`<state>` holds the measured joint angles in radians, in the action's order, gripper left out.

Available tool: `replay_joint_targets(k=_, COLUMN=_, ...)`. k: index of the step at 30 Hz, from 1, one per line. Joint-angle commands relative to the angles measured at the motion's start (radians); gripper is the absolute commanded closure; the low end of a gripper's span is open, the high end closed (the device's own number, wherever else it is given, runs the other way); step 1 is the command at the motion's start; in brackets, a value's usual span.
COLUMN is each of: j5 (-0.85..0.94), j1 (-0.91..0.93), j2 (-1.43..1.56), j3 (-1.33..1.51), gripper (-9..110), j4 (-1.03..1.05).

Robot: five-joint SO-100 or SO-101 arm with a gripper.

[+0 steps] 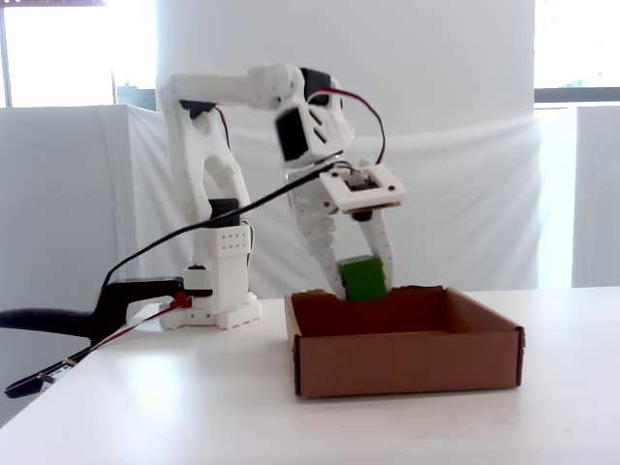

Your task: Grasp a green cube and put it in a box.

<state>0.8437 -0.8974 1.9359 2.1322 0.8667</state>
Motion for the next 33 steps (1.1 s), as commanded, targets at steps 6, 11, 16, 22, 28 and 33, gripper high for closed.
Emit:
replay_joint_targets(k=6, j5=0.002, j1=-0.08, j2=0.054, j3=0.15, gripper=87, j4=-0.064)
replay_joint_targets(k=11, j5=0.003, j1=-0.1, j2=0.052, j3=0.245, gripper=87, j4=-0.121)
replay_joint_targets(k=16, j5=0.005, j1=-0.104, j2=0.051, j3=0.311, gripper=87, j4=-0.186)
replay_joint_targets(k=22, j5=0.005, j1=-0.098, j2=0.044, j3=0.308, gripper=86, j4=-0.183)
replay_joint_targets(k=28, j5=0.005, j1=-0.089, j2=0.038, j3=0.299, gripper=86, j4=-0.183)
replay_joint_targets(k=33, j5=0.005, j1=-0.072, j2=0.029, j3=0.285, gripper=86, j4=-0.183)
